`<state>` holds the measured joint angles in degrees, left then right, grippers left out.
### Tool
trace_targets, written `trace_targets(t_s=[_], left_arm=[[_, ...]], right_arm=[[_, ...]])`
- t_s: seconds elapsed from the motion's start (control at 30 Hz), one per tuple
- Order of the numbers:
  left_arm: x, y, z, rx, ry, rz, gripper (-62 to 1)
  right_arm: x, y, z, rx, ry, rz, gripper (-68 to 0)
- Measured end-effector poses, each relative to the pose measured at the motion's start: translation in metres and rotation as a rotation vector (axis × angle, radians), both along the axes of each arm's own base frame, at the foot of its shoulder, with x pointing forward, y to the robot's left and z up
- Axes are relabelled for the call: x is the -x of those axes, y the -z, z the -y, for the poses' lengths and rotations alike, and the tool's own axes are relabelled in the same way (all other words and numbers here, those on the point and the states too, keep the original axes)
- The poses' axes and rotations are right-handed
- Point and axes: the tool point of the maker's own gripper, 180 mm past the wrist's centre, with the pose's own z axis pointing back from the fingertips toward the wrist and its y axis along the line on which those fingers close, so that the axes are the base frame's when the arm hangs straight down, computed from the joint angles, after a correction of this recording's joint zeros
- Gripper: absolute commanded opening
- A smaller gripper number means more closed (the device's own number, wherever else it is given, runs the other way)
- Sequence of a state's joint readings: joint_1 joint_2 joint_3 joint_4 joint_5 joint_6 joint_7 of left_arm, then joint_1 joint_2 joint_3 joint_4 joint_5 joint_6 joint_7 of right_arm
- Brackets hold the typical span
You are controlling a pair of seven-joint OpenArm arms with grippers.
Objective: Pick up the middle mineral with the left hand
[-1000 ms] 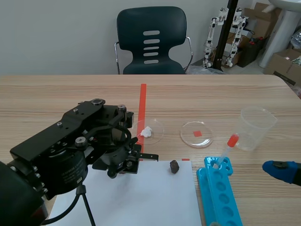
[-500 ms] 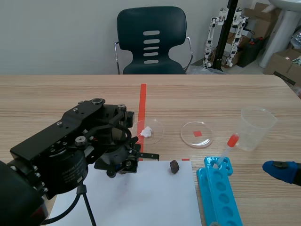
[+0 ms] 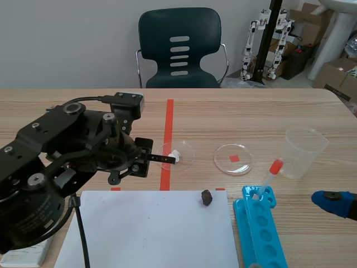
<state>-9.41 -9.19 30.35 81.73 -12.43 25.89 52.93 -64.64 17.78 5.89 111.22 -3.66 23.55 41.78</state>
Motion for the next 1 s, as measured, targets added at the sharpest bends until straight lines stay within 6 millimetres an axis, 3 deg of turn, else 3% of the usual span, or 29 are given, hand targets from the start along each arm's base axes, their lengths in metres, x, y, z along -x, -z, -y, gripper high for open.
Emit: trace_targets(t_s=[0.23,0.63,1.0], left_arm=[[0.015,-0.04,-0.006,0.056,0.075,0.209,-51.1],[0.067,-0.09,-0.019,0.142,0.376,0.435,-51.1],[0.11,-0.102,-0.032,0.195,0.463,0.485,-51.1]], right_arm=[[0.0,0.0,0.0,0.0,0.0,0.0,-3.7],[0.0,0.0,0.0,0.0,0.0,0.0,-3.7],[0.0,0.0,0.0,0.0,0.0,0.0,-3.7]])
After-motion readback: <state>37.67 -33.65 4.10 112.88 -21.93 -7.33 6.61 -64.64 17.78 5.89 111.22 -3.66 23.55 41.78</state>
